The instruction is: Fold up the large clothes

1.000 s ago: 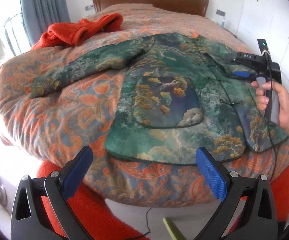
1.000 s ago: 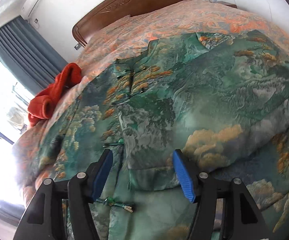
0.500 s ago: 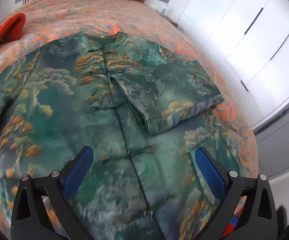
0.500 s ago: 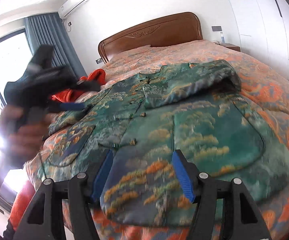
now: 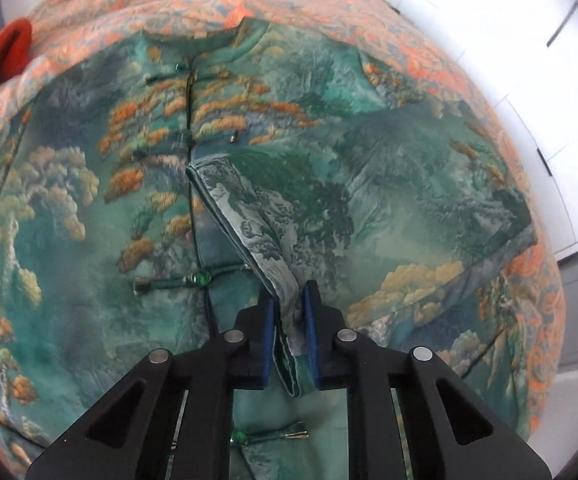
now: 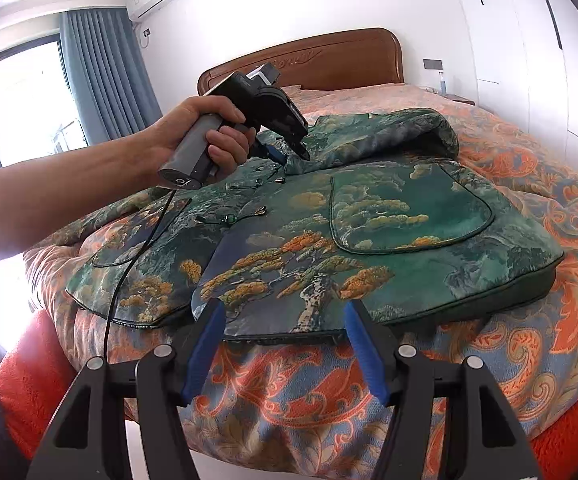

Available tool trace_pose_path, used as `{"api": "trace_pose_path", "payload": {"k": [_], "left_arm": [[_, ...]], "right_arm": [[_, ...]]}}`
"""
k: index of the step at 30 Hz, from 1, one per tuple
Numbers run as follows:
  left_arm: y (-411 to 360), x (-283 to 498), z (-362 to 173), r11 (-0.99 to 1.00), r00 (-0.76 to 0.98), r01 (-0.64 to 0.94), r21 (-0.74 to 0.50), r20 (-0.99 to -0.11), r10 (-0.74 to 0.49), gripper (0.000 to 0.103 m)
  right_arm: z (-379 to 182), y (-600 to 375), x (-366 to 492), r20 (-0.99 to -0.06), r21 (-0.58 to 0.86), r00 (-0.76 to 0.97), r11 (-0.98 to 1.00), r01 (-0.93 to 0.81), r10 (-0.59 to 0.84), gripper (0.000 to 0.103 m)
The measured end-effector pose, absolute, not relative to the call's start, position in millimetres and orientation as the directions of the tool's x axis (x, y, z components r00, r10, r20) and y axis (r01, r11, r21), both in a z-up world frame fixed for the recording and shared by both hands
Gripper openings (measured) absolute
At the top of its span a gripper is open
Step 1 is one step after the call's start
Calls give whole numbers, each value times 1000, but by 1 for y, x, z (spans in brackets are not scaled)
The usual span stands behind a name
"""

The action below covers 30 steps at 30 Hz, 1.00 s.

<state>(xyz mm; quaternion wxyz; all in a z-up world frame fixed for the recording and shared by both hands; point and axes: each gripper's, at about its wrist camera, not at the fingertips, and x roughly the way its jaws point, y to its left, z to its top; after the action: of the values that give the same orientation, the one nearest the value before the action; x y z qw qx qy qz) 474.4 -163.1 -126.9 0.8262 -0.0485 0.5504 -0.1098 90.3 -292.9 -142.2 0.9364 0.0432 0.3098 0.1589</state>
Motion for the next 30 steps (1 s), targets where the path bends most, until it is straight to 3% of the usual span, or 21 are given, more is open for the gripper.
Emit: {"api": "trace_pose_path", "payload": {"k": [6,10,14,16,18,22,27,30], "left_arm": [[-137,491,-93,985,485,81,-153,-857,-173,12],[-120,504,-111,990,473,17,-139,-871,-130,14],[-115,511,-141,996,461,-28,-85,-885,-62,37],[-113,508,-144,996,488,-43,-84,-871,-53,52],[-110,507,-148,994,504,-45,-100,-861,-64,55],[-105,508,-155,991,521,-49,-124,-850,-80,58],[-108,500,-165,994,565,-37,-105,-822,-66,60],[-111,495,-168,996,587,-29,-85,-808,-52,61]], "right_arm": [[-143,-296,88,-552,181,771,948,-262,318,63],[-144,-300,91,-553,195,772,950,-245,313,63],[-141,-303,99,-568,209,763,951,-229,308,63],[-133,-306,106,-577,195,761,955,-225,297,71],[-120,-312,118,-579,174,765,960,-221,281,76],[-77,-339,166,-556,134,798,973,-190,232,77],[-43,-381,277,-528,258,778,937,-236,341,76],[-48,-403,353,-566,313,753,933,-178,334,76]]}}
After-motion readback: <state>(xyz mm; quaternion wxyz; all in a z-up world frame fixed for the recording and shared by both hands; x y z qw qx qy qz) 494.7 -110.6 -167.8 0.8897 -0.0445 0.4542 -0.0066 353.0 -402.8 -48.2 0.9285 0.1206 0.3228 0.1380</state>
